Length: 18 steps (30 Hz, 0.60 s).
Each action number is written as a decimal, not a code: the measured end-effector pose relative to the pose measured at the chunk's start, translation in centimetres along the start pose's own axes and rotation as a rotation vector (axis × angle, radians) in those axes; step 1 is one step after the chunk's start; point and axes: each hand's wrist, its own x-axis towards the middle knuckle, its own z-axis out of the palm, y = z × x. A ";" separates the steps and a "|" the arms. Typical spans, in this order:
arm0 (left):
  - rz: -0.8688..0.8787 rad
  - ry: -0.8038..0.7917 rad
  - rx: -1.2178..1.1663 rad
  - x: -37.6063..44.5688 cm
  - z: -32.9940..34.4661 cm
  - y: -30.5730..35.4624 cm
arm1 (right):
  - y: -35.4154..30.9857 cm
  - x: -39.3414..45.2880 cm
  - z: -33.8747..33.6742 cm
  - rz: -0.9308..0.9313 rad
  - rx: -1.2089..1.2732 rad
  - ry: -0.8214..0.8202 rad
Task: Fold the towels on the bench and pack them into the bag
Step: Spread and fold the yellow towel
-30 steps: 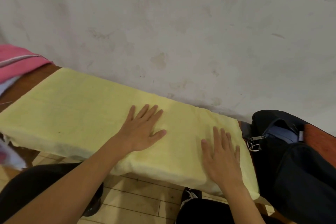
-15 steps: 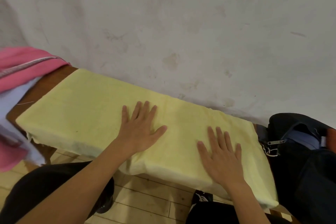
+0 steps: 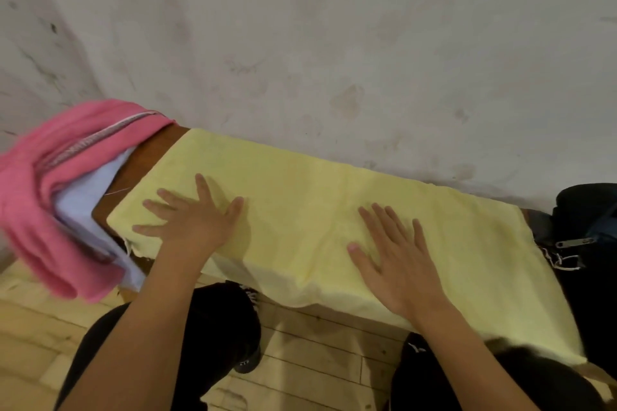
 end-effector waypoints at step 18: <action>0.188 -0.083 0.052 3.2 -1.0 -1.9 | -1.0 0.2 0.4 -0.031 -0.087 -0.104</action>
